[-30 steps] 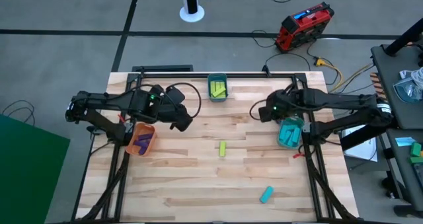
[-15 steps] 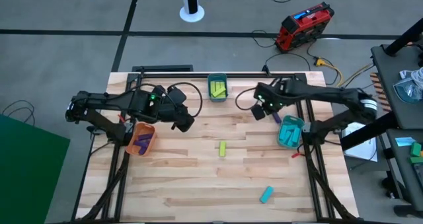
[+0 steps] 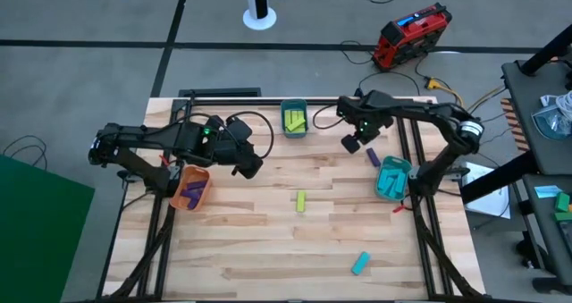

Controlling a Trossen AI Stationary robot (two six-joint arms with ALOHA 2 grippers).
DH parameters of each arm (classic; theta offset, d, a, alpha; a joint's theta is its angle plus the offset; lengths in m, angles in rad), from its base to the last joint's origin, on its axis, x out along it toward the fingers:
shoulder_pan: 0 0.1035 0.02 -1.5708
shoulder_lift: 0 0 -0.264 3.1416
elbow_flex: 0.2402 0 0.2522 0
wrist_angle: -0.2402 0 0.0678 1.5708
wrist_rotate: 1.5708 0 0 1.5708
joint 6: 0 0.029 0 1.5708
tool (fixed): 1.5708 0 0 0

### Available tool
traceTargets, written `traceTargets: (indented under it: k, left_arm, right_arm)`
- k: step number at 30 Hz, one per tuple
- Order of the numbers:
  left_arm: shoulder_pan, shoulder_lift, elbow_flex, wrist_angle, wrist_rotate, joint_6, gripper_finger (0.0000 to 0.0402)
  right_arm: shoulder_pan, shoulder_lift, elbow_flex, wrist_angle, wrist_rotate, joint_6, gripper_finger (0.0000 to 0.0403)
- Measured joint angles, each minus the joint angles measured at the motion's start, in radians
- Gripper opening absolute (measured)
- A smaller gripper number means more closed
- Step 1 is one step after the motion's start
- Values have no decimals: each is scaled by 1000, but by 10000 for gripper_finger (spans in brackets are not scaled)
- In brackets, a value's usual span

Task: Sort blocks
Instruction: Put the violet block into the orange bin

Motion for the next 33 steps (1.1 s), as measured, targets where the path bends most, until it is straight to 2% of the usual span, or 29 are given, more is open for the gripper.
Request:
traceTargets:
  k: [5, 11, 14, 25, 29, 33]
  left_arm:
    - [0, 0, 0, 0, 0, 0, 151]
    - [0, 0, 0, 0, 0, 0, 151]
    - [0, 0, 0, 0, -1, 2, 151]
    - [5, 0, 0, 0, -1, 4, 151]
    - [5, 0, 0, 0, -1, 4, 151]
    - [5, 0, 0, 0, -1, 4, 151]
  right_arm:
    - [-67, 14, -55, 15, 0, -26, 13]
    - [-91, -7, -117, 62, 0, -31, 20]
    - [-89, -10, -118, 64, 2, -23, 44]
    - [-89, 50, -136, 88, 6, -15, 184]
    - [-89, 93, -153, 86, 0, -19, 207]
    - [-89, 125, -164, 98, 0, -43, 211]
